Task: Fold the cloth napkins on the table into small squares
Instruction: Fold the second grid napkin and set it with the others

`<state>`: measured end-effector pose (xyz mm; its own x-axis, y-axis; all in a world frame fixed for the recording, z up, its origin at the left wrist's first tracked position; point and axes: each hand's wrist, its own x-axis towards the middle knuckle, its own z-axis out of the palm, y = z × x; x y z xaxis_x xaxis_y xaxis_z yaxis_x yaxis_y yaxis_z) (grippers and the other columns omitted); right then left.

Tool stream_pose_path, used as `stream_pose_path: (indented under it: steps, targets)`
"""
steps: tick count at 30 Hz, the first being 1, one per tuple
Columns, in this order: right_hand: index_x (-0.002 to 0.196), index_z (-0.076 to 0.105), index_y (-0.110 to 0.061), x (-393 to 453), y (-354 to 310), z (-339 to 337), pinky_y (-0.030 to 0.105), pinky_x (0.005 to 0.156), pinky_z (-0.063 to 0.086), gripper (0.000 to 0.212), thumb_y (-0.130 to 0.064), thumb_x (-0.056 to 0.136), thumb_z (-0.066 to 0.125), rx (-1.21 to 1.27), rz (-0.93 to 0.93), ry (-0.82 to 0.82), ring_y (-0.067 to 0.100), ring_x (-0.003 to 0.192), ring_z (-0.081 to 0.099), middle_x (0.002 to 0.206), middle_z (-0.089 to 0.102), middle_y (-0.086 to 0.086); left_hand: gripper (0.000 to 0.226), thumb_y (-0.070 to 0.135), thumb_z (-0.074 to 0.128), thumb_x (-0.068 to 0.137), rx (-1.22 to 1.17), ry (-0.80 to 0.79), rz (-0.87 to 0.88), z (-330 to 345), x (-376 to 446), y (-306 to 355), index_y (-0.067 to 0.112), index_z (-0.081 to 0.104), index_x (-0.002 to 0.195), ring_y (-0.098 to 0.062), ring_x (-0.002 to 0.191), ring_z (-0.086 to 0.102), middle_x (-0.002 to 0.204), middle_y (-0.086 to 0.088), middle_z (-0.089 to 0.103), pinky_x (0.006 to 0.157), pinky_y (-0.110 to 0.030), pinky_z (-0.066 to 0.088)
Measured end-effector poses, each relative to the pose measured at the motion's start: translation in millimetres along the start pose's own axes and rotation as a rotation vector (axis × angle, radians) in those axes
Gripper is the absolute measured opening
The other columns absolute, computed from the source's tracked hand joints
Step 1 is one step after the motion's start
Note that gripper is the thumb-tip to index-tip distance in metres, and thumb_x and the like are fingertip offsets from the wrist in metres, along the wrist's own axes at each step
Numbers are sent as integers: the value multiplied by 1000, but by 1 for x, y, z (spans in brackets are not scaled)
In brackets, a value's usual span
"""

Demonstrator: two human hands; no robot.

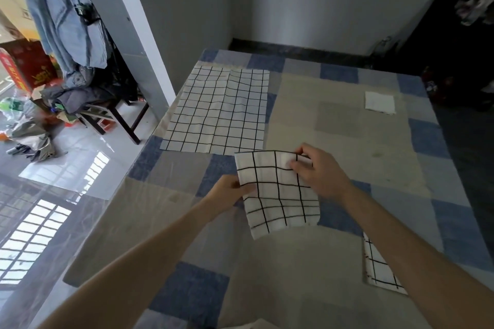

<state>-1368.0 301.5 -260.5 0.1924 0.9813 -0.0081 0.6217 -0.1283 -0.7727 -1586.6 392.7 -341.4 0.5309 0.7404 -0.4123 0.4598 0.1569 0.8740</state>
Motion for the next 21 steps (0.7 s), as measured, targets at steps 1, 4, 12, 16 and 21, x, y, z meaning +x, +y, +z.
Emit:
stream_pose_path:
  steps: [1,4,12,16,21]
  targets:
    - [90,58,-18,-1,-8,-8,13,57,42,7,-24,94,60,22,-31,45,4,67,55,79,63,-9,20,19,68,90,-6,62,52,-1,3,15,-1,71,92,-21,77,64,88,-19,72,74,-33,52]
    - [90,60,-13,-11,-25,-24,10,65,44,6,-17,93,62,63,-146,172,1,78,62,82,66,-9,6,17,72,86,-64,214,225,-9,8,39,17,72,80,-8,75,65,81,-2,74,72,-34,54]
    - [94,57,-34,-105,46,44,32,80,55,11,-44,93,53,-100,-135,-139,2,96,64,101,67,-15,31,18,77,79,659,34,700,0,-17,-74,31,73,107,-13,115,54,126,8,63,92,-40,51]
    - [101,46,-42,-150,82,84,22,91,46,17,-40,84,47,-155,-28,-351,-3,106,54,114,61,-20,46,30,64,83,815,-141,538,14,-38,-122,32,57,129,-8,133,36,145,10,46,108,-43,39]
    - [116,52,-45,-158,105,99,28,101,42,42,-40,75,58,-284,13,-311,2,120,48,132,49,-23,55,30,63,87,779,-184,469,16,-45,-126,32,47,140,-1,142,20,153,19,29,117,-27,19]
